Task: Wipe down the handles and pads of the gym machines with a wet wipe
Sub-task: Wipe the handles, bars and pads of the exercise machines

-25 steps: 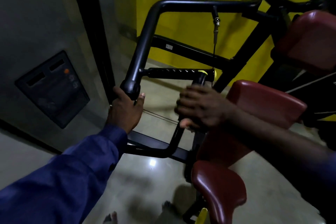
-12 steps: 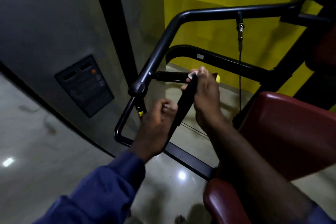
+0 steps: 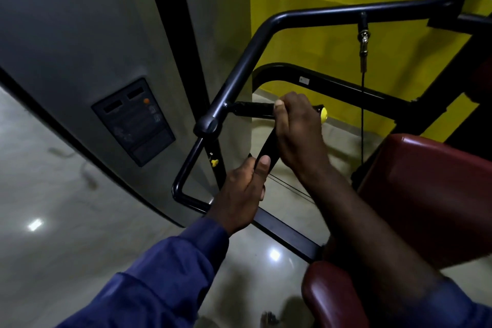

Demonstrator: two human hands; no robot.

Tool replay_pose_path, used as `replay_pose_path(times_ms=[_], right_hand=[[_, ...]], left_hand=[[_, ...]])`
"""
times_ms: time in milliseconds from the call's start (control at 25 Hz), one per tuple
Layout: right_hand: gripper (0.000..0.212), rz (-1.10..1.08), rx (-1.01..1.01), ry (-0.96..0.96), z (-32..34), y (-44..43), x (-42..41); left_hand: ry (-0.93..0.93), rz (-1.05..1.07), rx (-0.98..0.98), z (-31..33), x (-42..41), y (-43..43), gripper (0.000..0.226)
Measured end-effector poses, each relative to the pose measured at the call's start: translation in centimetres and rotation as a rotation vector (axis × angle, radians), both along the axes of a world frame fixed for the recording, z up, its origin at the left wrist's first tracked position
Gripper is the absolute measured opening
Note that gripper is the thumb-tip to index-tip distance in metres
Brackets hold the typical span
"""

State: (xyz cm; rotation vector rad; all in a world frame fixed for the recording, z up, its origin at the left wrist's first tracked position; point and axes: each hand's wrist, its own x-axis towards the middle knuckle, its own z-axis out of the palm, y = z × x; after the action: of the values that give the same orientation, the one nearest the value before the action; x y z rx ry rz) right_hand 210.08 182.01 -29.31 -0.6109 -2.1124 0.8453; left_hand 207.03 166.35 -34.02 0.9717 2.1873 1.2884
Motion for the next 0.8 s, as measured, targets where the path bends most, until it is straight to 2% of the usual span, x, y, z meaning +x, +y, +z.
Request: replay_pose_path(times_ms=[40, 80, 120, 200, 240, 280, 320, 360, 480, 520, 640, 680, 800], right_hand=[[0.026, 0.025, 0.032, -0.057, 0.0, 0.4, -0.1], [0.028, 0.041, -0.039, -0.067, 0.0, 0.7, -0.1], [0.031, 0.056, -0.313, 0.018, 0.5, 0.5, -0.1], [0.039, 0.104, -0.992, 0.305, 1.6, -0.6, -0.4], [0.046, 0.106, -1.228, 0.417, 1.9, -1.7, -0.5], [0.054, 0.065, -1.328, 0.472, 1.9, -2.6, -0.5], [0.059, 0.006, -1.315, 0.468, 1.4, -4.1, -0.4], [0.059, -0.077, -1.208, 0.421, 0.2, -6.0, -0.2], [0.033, -0.275, -0.74, 0.204, -4.3, -13.3, 0.5], [0.03, -0.316, -0.612, 0.13, -5.5, -15.2, 0.6], [0.063, -0.458, -0.367, 0.085, -5.6, -14.4, -0.6], [0.068, -0.468, -0.261, 0.065, -4.6, -13.4, -1.0], [0.065, -0.397, 0.104, -0.053, -4.3, -13.3, -0.3]], left_hand=[[-0.039, -0.025, -0.007, -0.1, -0.2, -0.1, 0.057], [-0.084, -0.052, -0.003, -0.1, -0.4, -0.1, 0.057], [-0.114, -0.078, -0.003, 0.0, -0.5, -0.1, 0.058], [-0.09, -0.14, -0.027, 0.5, -0.9, -0.3, 0.06], [-0.041, -0.192, -0.037, 0.8, -1.4, -0.6, 0.06], [0.023, -0.252, -0.048, 0.9, -2.2, -1.0, 0.059], [0.089, -0.308, -0.062, 0.8, -3.2, -1.7, 0.055], [0.139, -0.34, -0.078, 0.7, -4.4, -2.5, 0.049], [0.124, -0.249, -0.006, 0.1, -8.1, -4.4, 0.037], [0.104, -0.214, 0.029, -0.1, -9.0, -4.6, 0.038], [0.079, -0.276, 0.033, -0.6, -10.6, -4.2, 0.046], [0.05, -0.32, 0.028, -0.8, -10.8, -3.9, 0.048], [-0.119, -0.372, 0.09, -1.1, -10.3, -2.8, 0.046]])
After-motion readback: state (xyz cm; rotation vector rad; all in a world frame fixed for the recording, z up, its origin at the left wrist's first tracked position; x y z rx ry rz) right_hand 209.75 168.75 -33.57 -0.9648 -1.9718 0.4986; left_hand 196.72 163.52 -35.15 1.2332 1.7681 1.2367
